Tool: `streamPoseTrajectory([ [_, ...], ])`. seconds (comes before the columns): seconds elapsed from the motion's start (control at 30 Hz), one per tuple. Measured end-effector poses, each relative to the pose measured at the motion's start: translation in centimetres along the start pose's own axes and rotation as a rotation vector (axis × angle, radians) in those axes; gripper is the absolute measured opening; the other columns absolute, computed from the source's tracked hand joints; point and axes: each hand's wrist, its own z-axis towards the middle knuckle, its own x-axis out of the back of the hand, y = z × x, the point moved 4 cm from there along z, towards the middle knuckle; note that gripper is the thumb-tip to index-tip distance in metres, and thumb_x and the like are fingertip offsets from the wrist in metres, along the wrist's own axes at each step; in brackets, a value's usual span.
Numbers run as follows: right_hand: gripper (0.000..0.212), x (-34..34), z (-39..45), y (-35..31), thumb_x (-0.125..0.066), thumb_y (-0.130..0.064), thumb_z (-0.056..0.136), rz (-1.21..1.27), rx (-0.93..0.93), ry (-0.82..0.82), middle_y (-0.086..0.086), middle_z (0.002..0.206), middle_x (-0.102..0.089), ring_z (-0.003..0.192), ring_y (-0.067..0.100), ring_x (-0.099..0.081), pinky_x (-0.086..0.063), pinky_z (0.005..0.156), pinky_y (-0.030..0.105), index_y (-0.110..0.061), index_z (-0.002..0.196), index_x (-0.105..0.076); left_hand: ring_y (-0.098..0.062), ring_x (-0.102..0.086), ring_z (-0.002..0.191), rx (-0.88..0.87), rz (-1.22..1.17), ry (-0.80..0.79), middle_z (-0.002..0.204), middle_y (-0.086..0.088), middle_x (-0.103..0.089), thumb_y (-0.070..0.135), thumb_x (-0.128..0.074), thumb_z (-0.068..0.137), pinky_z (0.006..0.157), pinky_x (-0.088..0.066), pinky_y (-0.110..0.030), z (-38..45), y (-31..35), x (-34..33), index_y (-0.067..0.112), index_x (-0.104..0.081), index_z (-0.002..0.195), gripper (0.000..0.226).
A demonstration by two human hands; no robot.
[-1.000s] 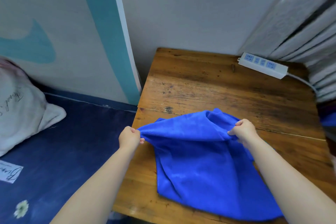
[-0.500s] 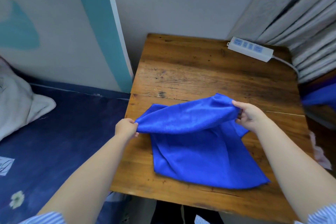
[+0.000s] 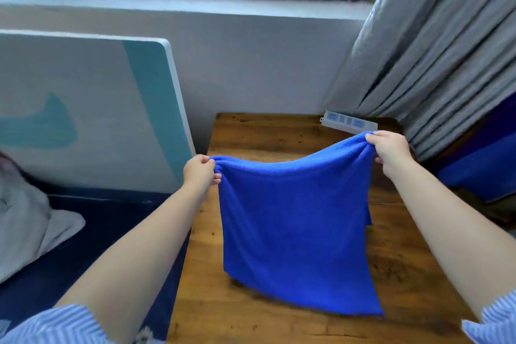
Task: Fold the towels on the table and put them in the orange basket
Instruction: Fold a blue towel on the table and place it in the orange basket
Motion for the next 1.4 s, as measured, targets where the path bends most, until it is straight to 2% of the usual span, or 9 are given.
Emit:
streamPoseTrajectory([
  [0.13,0.018,-0.9,0.6,-6.6,-0.051,-0.003,0.087,0.031,0.153,0.015,-0.011,0.036,-0.044,0.030,0.000,-0.036,-0.027,0.031,0.009,-0.010,0.072,-0.058,-0.015,-0.052,0.050,-0.082,-0.191,-0.032,0.072,-0.006,-0.047,0.002,-0.031,0.094,0.042,-0.050,-0.017,0.1,6.8,-1.5,0.007,-0.046,0.087,0.017],
  [0.3,0.021,-2.0,0.6,-15.0,-0.045,-0.004,0.087,-0.038,0.376,-0.024,0.001,0.053,-0.035,0.051,0.011,-0.029,-0.026,0.047,0.018,-0.011,0.068,-0.052,-0.018,-0.048,0.057,-0.088,-0.604,-0.046,0.068,-0.008,-0.045,-0.001,-0.029,0.090,0.040,-0.050,-0.016,0.0,14.9,-3.0,0.008,-0.041,0.068,0.027],
  [0.43,0.037,-1.5,1.4,-19.2,-0.040,0.000,0.085,-0.106,0.473,0.046,0.005,0.054,-0.021,0.052,0.015,-0.017,-0.017,0.046,0.025,-0.015,0.052,-0.029,-0.015,-0.049,0.054,-0.231,-0.624,0.000,0.063,-0.005,-0.045,0.008,-0.045,0.090,0.042,-0.049,-0.014,0.2,18.8,-2.3,0.010,-0.041,0.061,0.029],
  [0.57,0.041,-1.0,2.2,-17.7,-0.040,0.003,0.084,-0.442,0.438,0.043,0.008,0.051,-0.025,0.051,0.019,-0.022,-0.019,0.045,0.026,-0.012,0.048,-0.026,-0.015,-0.051,0.045,-0.332,-0.260,0.099,0.053,-0.005,-0.035,0.004,-0.052,0.084,0.056,-0.051,-0.025,1.5,17.4,-1.2,0.013,-0.028,0.050,0.042],
  [0.7,0.034,-1.6,2.6,-10.1,-0.042,0.002,0.084,-0.796,0.272,-0.084,0.010,0.057,-0.039,0.076,0.027,-0.041,-0.025,0.048,0.021,-0.008,0.051,-0.040,-0.025,-0.051,0.069,-0.303,0.333,0.139,0.054,-0.007,-0.041,0.005,-0.052,0.078,0.063,-0.042,-0.027,2.8,11.5,-0.4,0.013,-0.033,0.048,0.036],
  [0.83,0.024,-1.9,1.6,0.4,-0.043,-0.002,0.086,-1.051,0.081,-0.188,0.025,0.110,-0.060,0.105,0.037,-0.055,-0.045,0.082,0.030,0.002,0.101,-0.062,-0.034,-0.056,0.090,-0.193,0.828,-0.023,0.085,-0.014,-0.060,0.001,-0.050,0.078,0.066,-0.045,-0.030,2.0,3.5,-1.1,0.002,-0.056,0.079,0.006],
  [1.0,0.048,-2.0,-2.2,12.7,-0.041,-0.003,0.088,-1.305,0.060,-0.488,0.021,0.128,-0.054,0.116,0.033,-0.053,-0.044,0.089,0.035,-0.007,0.135,-0.033,-0.029,-0.054,0.111,-0.110,1.381,-0.365,0.120,-0.009,-0.056,0.006,-0.047,0.083,0.081,-0.046,-0.033,0.5,-7.2,-2.4,0.013,-0.048,0.115,0.033],
  [1.2,0.041,-1.2,-6.6,19.6,-0.036,-0.007,0.088,-1.618,0.098,-0.866,0.011,0.128,-0.052,0.113,0.029,-0.053,-0.044,0.084,0.033,-0.017,0.127,-0.044,-0.025,-0.058,0.104,-0.041,1.718,-0.688,0.103,-0.005,-0.056,0.008,-0.042,0.086,0.070,-0.042,-0.029,-2.1,-14.6,-3.4,0.011,-0.056,0.110,0.027],
  [1.4,0.037,-0.3,-9.3,22.0,-0.040,-0.003,0.087,-1.773,-0.142,-1.202,0.013,0.123,-0.059,0.099,0.026,-0.058,-0.046,0.078,0.032,-0.004,0.120,-0.055,-0.021,-0.047,0.077,0.242,1.773,-1.014,0.066,-0.001,-0.041,0.009,-0.043,0.092,0.075,-0.036,-0.026,-4.7,-18.6,-3.1,0.012,-0.043,0.063,0.029],
])
